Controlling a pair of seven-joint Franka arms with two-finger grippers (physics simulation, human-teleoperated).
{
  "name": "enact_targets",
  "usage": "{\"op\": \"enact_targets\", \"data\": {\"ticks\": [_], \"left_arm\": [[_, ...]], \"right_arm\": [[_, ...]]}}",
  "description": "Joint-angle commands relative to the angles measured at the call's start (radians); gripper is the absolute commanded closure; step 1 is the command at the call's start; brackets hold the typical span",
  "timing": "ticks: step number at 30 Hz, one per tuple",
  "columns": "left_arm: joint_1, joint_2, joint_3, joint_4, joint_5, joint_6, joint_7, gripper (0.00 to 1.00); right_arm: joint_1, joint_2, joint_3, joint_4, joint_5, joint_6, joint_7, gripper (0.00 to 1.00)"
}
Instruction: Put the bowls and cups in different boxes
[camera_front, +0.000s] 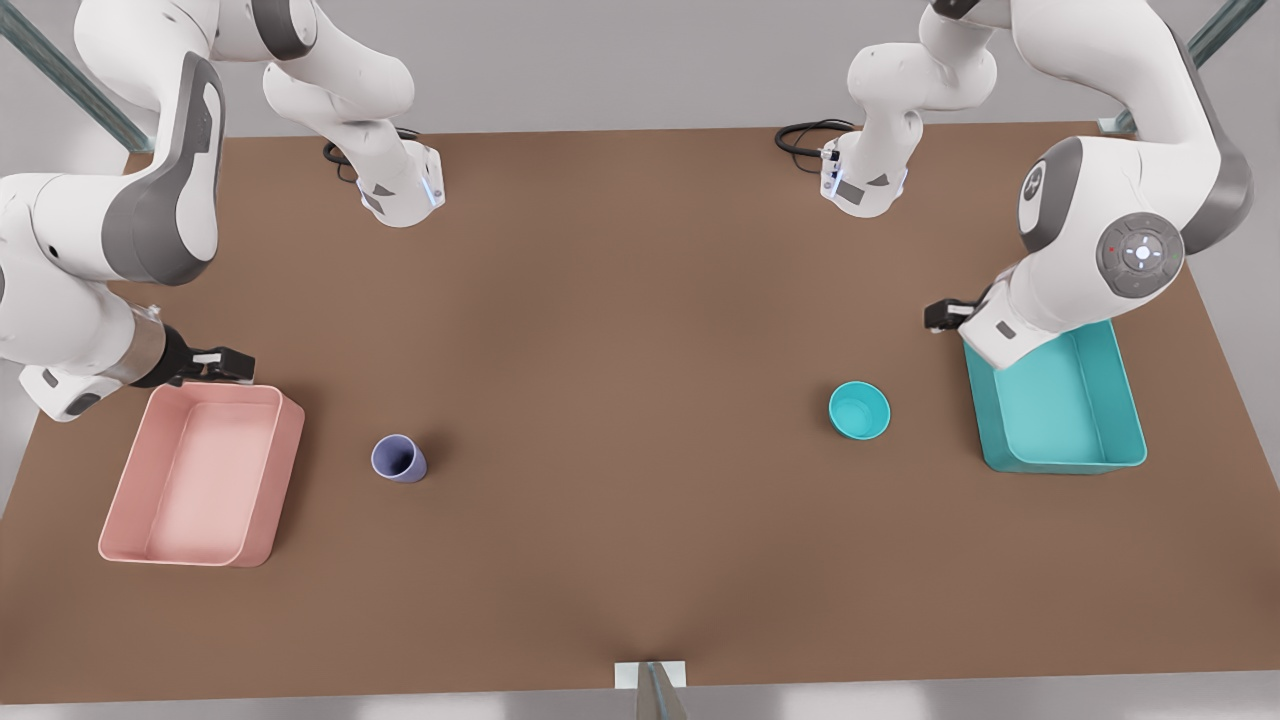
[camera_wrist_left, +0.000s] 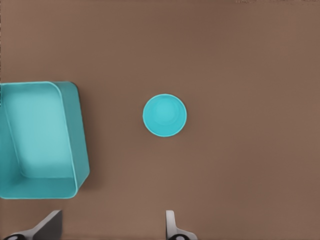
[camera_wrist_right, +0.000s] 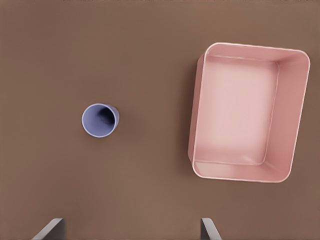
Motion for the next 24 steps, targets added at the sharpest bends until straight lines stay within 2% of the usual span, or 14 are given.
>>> {"op": "enact_targets", "data": {"ticks": [1,2,3,5,6,8,12,15,22,24], "left_arm": [[0.000,0.005,0.000,0.000,0.005,0.004,-0.114,0.00],[0.002,0.017,0.001,0.000,0.002,0.034,-0.116,0.00],[0.011,0.086,0.006,0.002,-0.057,0.066,-0.110,0.00],[0.035,0.281,0.009,-0.003,-0.138,0.290,-0.021,0.00],[0.067,0.318,0.009,-0.030,-0.195,0.371,0.042,0.00],[0.083,0.359,0.015,-0.197,-0.264,0.618,0.186,0.00],[0.117,0.390,0.029,-0.322,-0.330,0.715,0.367,0.00],[0.124,0.402,0.046,-0.326,-0.324,0.710,0.416,0.00],[0.123,0.413,0.050,-0.402,-0.324,0.718,0.579,0.00],[0.123,0.413,0.050,-0.402,-0.331,0.718,0.564,0.52]], "right_arm": [[0.000,-0.001,0.000,-0.005,0.001,0.019,-0.029,0.00],[0.001,0.009,0.000,-0.005,0.001,0.019,-0.029,0.00],[0.006,0.042,0.003,-0.005,0.006,0.031,-0.029,0.00],[0.061,0.149,0.011,-0.005,0.012,0.125,-0.028,0.00],[0.079,0.187,0.011,-0.006,0.013,0.167,-0.026,0.00],[0.101,0.195,0.011,-0.141,0.004,0.350,0.030,0.00],[0.121,0.126,0.010,-0.399,0.002,0.646,0.089,0.00],[0.119,0.129,0.010,-0.541,0.002,0.836,0.113,0.00],[0.101,0.201,0.008,-0.561,0.015,0.882,0.142,0.00],[0.101,0.210,0.008,-0.566,0.016,0.882,0.142,0.00]]}}
